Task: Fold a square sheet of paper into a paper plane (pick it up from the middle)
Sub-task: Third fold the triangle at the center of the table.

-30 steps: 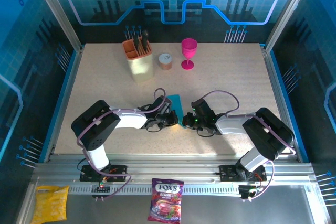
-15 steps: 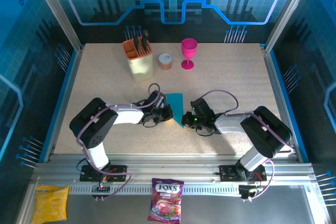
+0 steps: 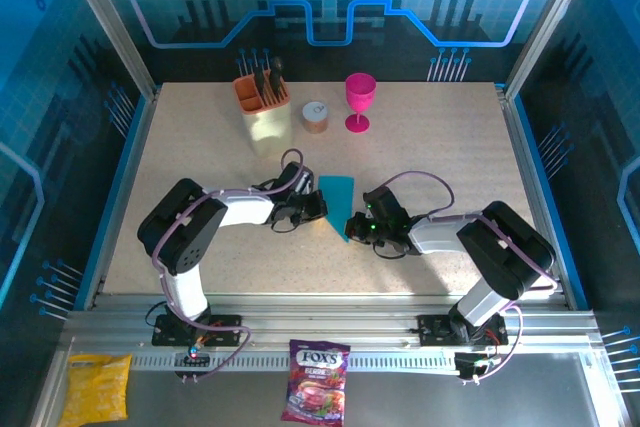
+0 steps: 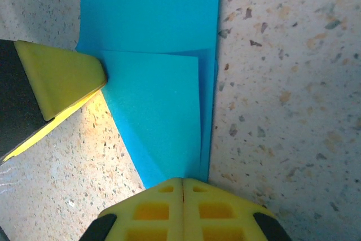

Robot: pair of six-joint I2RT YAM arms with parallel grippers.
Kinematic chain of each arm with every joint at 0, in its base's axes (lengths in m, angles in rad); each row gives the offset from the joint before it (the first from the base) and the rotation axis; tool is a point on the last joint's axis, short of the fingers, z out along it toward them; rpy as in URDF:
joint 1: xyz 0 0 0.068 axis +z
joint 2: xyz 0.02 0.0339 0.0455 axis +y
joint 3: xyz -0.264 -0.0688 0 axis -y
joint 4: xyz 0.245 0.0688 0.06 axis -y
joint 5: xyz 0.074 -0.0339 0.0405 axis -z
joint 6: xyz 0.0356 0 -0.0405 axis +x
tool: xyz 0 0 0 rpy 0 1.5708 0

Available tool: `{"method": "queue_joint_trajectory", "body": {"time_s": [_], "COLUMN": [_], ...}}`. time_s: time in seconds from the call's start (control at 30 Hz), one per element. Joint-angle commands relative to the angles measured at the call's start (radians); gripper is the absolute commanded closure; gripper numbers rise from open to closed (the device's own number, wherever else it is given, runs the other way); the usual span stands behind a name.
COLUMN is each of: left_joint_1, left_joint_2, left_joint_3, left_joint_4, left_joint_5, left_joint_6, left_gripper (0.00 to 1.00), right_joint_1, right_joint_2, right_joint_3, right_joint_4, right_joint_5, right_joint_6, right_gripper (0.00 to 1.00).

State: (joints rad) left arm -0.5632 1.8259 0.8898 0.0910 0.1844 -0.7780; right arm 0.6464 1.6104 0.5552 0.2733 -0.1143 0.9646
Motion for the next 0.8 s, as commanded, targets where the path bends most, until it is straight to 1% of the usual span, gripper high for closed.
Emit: {"method": "queue_joint_trajectory", "body": {"time_s": [0.0, 0.53, 0.77], "left_joint_1": [0.059, 0.141, 0.197], "left_joint_2": [0.033, 0.069, 0.090], "left_joint_3": [0.010, 0.068, 0.093], "left_joint_4": [-0.066, -0.095, -0.105], "left_joint_5": [-0.089, -0.094, -0.100], "left_joint_6": [0.041, 0.081, 0.097], "left_gripper": [0.95, 0.96, 0.96], "right_joint_1": [-0.025, -0.035, -0.040], "right_joint_2": [0.070, 0.079, 0.081], "right_joint_3": [-0.067, -0.080, -0.081], "right_joint_4": [-0.220, -0.210, -0.210], "right_joint_5": [0.067, 0.065, 0.060], "right_joint_6": [-0.021, -0.022, -0.027], "right_gripper": [1.00, 1.00, 1.00]}}
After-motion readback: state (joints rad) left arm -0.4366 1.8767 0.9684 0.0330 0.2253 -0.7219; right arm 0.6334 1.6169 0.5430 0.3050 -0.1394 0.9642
